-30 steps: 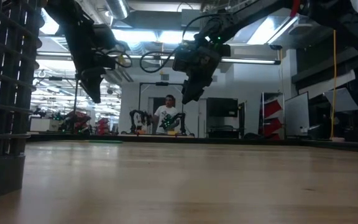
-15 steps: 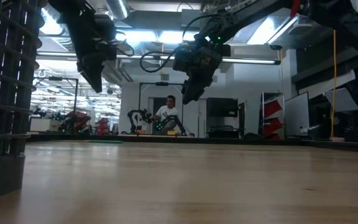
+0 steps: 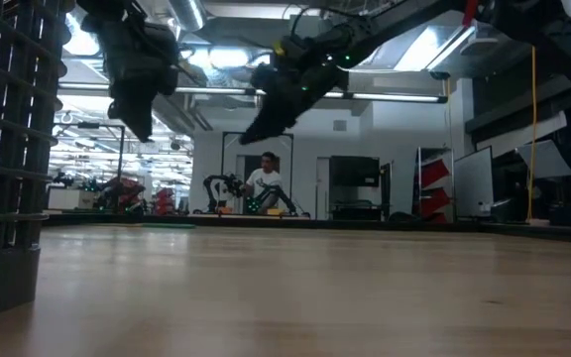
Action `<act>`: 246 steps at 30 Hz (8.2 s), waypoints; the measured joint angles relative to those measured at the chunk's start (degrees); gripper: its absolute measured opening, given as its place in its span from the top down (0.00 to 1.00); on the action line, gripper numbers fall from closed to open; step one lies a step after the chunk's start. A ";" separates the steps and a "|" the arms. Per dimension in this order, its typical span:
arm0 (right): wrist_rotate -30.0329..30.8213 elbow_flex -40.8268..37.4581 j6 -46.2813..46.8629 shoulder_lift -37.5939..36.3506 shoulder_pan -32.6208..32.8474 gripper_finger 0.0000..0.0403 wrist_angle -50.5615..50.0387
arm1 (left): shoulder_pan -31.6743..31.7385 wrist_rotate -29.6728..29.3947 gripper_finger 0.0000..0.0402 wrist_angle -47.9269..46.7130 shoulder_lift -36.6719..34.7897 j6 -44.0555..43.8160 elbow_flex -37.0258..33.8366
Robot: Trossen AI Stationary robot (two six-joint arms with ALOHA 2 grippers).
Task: Sort silverware
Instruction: Move the cutlery rack to the center of the table
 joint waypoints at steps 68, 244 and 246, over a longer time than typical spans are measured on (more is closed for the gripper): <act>8.13 0.02 8.53 8.70 8.36 0.65 -1.15 | 12.80 -8.44 0.89 2.34 2.47 -21.48 -2.94; 1.10 1.31 -0.98 2.01 6.83 0.65 -23.69 | 8.98 -5.12 1.00 -20.17 20.78 -18.34 21.13; 1.07 1.31 -2.00 2.01 7.02 0.65 -23.44 | 8.98 -5.14 1.00 -20.26 21.39 -18.38 20.74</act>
